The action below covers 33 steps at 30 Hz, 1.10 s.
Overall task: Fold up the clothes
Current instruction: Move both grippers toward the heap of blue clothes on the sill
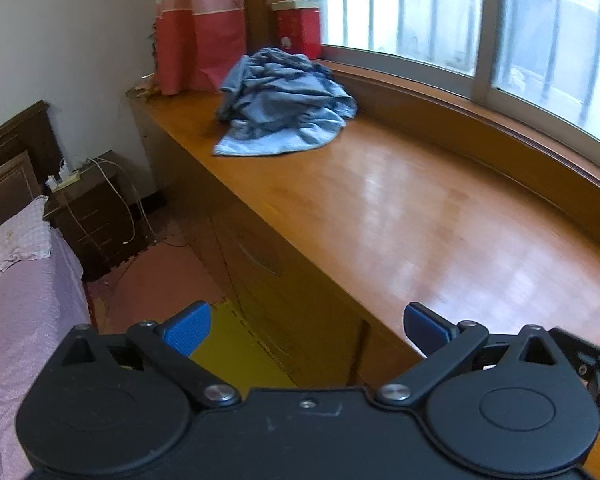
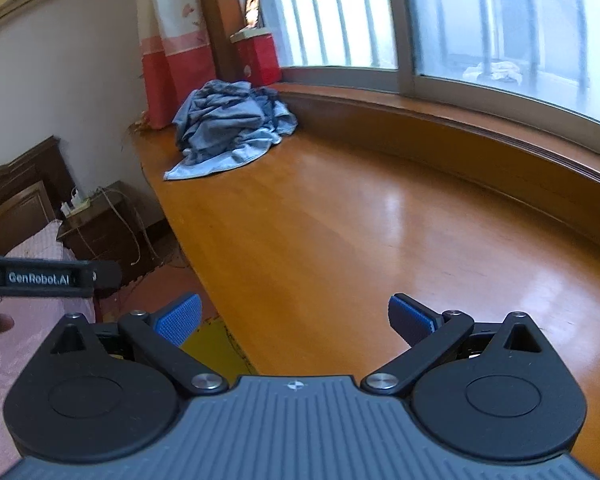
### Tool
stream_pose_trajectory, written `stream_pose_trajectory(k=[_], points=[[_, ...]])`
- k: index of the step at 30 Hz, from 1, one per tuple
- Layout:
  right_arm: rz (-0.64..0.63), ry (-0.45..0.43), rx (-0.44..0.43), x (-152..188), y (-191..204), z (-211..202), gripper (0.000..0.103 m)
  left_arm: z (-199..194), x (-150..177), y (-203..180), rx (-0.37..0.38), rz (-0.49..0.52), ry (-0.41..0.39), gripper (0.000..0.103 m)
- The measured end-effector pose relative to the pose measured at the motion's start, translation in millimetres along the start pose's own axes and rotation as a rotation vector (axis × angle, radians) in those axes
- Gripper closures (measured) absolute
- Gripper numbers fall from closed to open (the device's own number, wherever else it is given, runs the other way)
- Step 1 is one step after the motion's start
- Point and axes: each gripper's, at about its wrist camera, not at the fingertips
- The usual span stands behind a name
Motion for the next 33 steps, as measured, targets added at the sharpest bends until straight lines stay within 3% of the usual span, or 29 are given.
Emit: stream_pose_trajectory(k=[11,27,33], points=[[-0.06,-0.007,-0.057,-32.7,63.8,50.6,0.001,32.6,-31.3,59.3,-0.014,0.001,-0.001,0.0],[-0.051,0.016,-0.113,-103.1,128.4,167.1,0.001,141.7,-128.2,138.6,-0.039,0.018,0.048,0.0],[-0.03,0.046,-0.12,-122.6,141.9,194.8,0.001,168.3,-154.4,159.3,-0.013,0.001,0.075,0.0]])
Point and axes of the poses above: each gripper's, at about its wrist camera, not at the fingertips, and z roughly the way its jaws point, y to its left, x to its underside, and after that the axes turned 15 degrees about x, right-handed
